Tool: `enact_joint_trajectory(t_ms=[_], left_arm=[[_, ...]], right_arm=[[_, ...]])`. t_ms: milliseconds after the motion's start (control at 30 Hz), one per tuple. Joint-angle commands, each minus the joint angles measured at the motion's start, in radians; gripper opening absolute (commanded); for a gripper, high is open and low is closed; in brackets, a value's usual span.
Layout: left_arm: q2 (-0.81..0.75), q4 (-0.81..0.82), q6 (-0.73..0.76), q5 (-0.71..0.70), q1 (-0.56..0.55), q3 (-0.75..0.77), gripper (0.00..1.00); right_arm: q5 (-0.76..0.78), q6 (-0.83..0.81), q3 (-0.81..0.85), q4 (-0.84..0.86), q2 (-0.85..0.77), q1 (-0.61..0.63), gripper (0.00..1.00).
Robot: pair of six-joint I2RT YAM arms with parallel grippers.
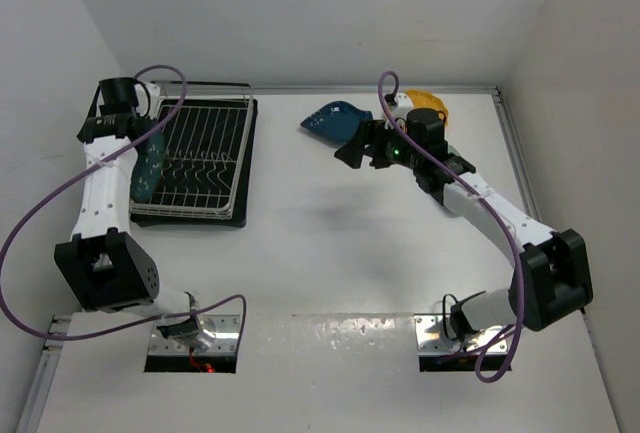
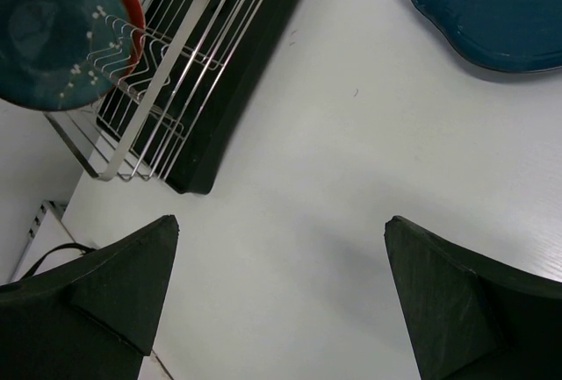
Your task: Load the plates into the dish rack
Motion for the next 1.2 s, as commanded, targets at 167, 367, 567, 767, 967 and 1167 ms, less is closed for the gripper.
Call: enact_joint_trajectory(t_ms=[167, 367, 567, 767, 967, 1167], left_arm=[[-0.052, 0.158, 0.035, 0.253, 0.131, -0.089, 0.00], [-0.052, 0.106, -0.033, 0.413, 0.191, -0.103, 0.00], [-0.043, 0.076, -0.056, 0.369, 0.202, -0.103, 0.01], [-0.030, 0.043, -0.056, 0.312, 0.202, -0.048, 0.44], [-0.021, 0.009, -0.065, 0.330, 0.182, 0.076, 0.63], [-0.010, -0.037, -0.120, 0.339, 0.171, 0.225, 0.71]], right_arm=[[-0.004, -0.014, 0.005, 0.032, -0.028, -0.009, 1.00], [-0.004, -0.021, 0.010, 0.017, -0.022, -0.011, 1.00], [-0.018, -0.015, 0.021, 0.018, -0.014, -0.011, 1.00], [-0.033, -0.014, 0.039, 0.013, -0.002, -0.014, 1.00], [-0.042, -0.017, 0.051, 0.006, 0.009, -0.014, 1.00], [-0.045, -0.029, 0.073, -0.016, 0.020, -0.011, 1.00]])
